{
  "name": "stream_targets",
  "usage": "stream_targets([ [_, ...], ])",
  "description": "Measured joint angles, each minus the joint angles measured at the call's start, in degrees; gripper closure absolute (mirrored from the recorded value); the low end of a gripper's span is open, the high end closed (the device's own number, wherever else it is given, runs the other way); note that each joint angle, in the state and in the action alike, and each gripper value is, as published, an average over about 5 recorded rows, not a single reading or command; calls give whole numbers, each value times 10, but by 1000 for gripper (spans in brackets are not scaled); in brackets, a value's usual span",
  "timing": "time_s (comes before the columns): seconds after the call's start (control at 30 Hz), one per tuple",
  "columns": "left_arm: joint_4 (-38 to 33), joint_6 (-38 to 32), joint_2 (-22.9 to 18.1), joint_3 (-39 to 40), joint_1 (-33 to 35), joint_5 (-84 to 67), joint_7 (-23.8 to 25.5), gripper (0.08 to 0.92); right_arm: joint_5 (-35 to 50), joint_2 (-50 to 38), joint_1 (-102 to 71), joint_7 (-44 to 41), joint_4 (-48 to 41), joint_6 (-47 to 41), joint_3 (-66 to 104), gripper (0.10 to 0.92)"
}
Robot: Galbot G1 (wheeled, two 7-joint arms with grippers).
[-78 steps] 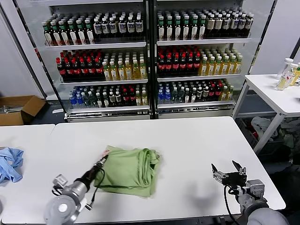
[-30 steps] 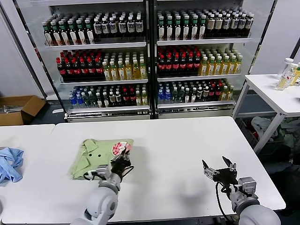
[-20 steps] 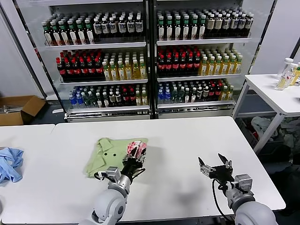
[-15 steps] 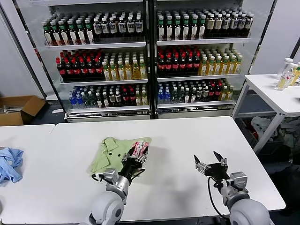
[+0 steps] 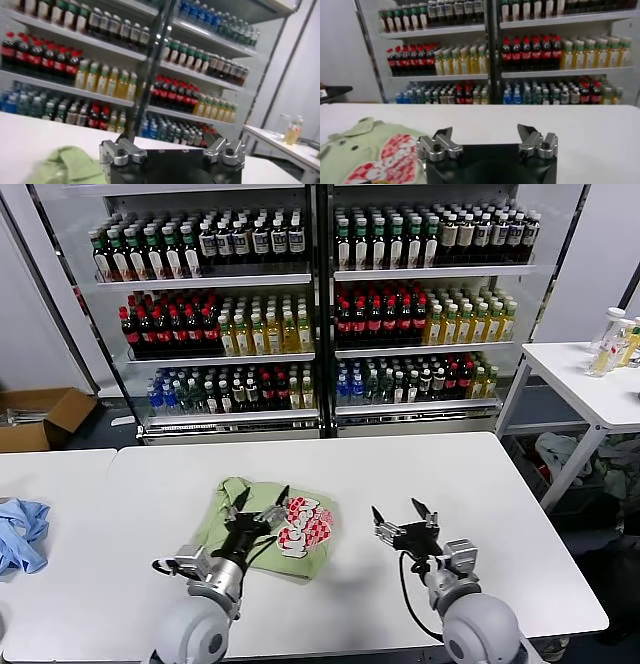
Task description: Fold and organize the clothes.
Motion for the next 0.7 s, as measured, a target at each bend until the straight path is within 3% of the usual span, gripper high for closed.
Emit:
stream_targets([
  [0.33, -3, -25, 36, -87, 42, -12, -4, 177, -8, 74, 42, 43, -75, 20, -78, 203],
  [0.7, -9, -38, 48, -147, 84, -18, -8, 177, -7, 164, 96, 97, -173, 34, -132, 203],
])
